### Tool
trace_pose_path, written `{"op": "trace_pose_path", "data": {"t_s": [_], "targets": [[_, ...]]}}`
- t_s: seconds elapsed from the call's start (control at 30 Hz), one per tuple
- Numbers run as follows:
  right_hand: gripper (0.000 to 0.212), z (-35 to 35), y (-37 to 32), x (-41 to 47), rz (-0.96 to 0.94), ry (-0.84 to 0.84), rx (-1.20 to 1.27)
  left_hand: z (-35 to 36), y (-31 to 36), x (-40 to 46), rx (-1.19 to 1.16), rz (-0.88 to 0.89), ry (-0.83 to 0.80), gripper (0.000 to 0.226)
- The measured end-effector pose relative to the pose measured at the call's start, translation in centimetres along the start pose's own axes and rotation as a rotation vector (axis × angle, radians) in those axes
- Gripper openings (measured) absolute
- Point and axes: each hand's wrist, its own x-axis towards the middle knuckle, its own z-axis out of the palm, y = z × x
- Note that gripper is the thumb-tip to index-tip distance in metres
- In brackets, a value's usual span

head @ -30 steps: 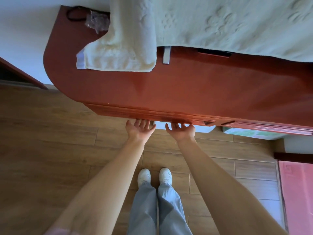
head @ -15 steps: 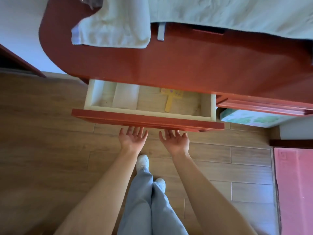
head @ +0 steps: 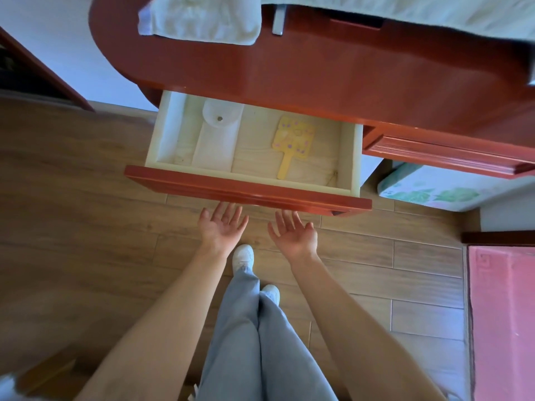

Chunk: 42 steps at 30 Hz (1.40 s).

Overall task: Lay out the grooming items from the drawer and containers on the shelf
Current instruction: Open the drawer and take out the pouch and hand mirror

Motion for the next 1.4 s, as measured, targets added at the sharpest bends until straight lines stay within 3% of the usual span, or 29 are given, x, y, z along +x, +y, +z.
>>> {"op": "trace_pose_path", "data": {"t_s": [0.07,0.2,0.3,0.43,0.53,0.63,0.7,0.83,1.13,1.23,1.4], "targets": [[0.051,-0.1,-0.1,-1.0,0.013,0.022,-0.174,-0.1,0.2,-1.0,0.212,0.023,0.006,0.047],[0.040,0.1,-0.7,-4.2,-0.074,0.017,-0.667,-0.2,0.7,-4.4,0.870,0.138,0.038,0.037],[0.025,0.4,-1.4,-7.4,-0.313,0.020,-1.171,-0.9,1.3,-7.8,1.378,0.375,-0.012,0.043],[0.028,1.6,-2.5,-11.5,-0.724,-0.096,-1.561,0.1,2.5,-11.5,1.947,0.798,-0.085,0.050],[0.030,3.4,-3.3,-12.4,-1.037,-0.117,-1.743,2.6,3.7,-12.5,2.092,1.170,-0.117,0.049],[0.033,6.3,-3.8,-11.4,-1.099,-0.119,-1.780,5.5,4.8,-11.4,2.146,1.336,-0.115,0.050],[0.036,8.4,-4.0,-10.0,-1.101,-0.098,-1.788,7.6,5.6,-9.9,2.191,1.294,-0.079,0.054],[0.044,11.8,-4.4,-5.9,-1.050,0.037,-1.888,11.2,6.3,-5.8,2.269,1.041,0.058,0.068],[0.061,13.8,-4.5,1.1,-0.668,0.371,-2.042,13.1,7.7,2.5,2.310,0.630,0.230,0.096],[0.062,14.2,-4.4,2.3,-0.634,0.472,-2.061,13.1,8.0,4.3,2.281,0.563,0.284,0.108],[0.065,14.9,-4.1,3.6,-0.568,0.647,-2.035,13.0,7.4,5.5,2.297,0.595,0.352,0.114]]}}
